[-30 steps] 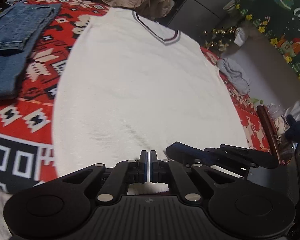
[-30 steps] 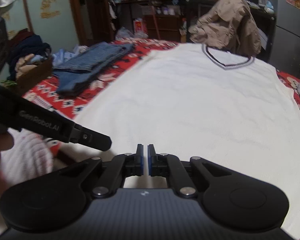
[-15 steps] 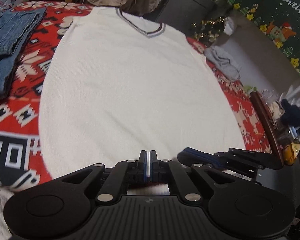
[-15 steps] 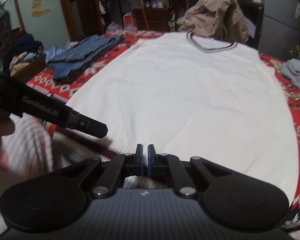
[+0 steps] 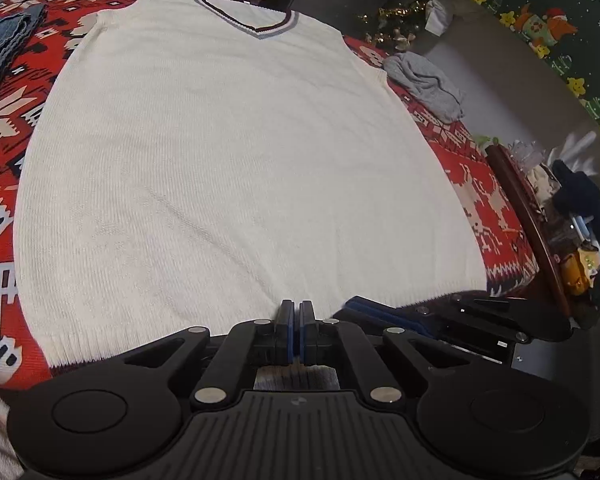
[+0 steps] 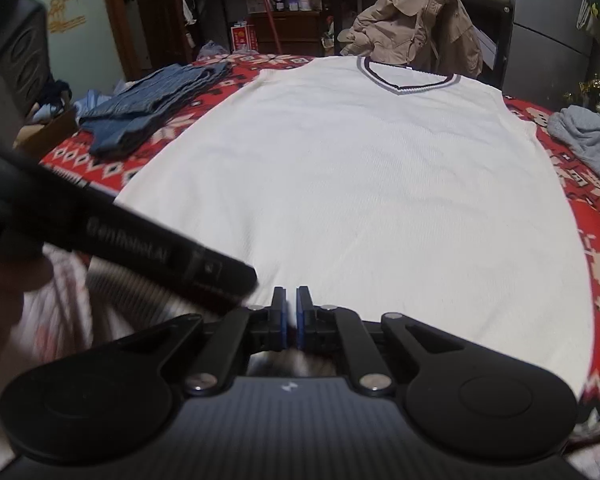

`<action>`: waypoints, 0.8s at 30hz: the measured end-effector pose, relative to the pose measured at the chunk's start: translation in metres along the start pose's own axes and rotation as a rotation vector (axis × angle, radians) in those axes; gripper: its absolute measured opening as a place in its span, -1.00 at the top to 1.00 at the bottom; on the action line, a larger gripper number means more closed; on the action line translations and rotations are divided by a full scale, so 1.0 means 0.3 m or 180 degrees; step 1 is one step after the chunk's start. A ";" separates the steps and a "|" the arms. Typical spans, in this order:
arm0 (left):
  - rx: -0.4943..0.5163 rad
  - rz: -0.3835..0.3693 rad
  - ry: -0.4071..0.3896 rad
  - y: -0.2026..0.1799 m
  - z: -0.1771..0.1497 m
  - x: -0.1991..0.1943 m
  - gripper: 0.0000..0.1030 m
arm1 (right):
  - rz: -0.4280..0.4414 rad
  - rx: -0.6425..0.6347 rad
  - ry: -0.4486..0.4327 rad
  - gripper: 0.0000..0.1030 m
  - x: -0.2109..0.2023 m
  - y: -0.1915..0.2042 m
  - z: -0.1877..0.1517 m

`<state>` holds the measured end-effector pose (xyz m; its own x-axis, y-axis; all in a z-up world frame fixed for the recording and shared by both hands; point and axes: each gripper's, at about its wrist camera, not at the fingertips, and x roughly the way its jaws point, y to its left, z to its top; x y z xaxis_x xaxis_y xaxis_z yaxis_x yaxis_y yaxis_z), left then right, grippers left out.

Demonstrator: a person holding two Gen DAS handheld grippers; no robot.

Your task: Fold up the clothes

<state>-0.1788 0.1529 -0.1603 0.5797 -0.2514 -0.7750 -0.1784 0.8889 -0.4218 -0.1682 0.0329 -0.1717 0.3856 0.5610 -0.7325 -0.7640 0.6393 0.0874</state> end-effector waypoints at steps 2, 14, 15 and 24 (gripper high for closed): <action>-0.0011 -0.0028 -0.0076 -0.007 0.016 -0.006 0.97 | -0.0024 0.0086 -0.0042 0.89 -0.025 -0.018 0.002; 0.0115 0.0002 0.0000 -0.047 0.029 0.068 0.97 | -0.0446 0.0355 -0.0073 0.89 0.004 -0.143 0.006; 0.0139 0.0004 0.0015 -0.048 0.018 0.059 0.97 | -0.0440 0.0337 -0.0067 0.89 -0.010 -0.136 -0.011; 0.0150 -0.0053 -0.0083 -0.062 0.029 0.013 0.97 | -0.0575 0.0566 -0.0227 0.89 -0.113 -0.197 0.000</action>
<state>-0.1663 0.1387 -0.1513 0.6029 -0.2567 -0.7554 -0.1313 0.9020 -0.4113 -0.1361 -0.0238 -0.1520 0.5478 0.4609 -0.6982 -0.5789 0.8113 0.0813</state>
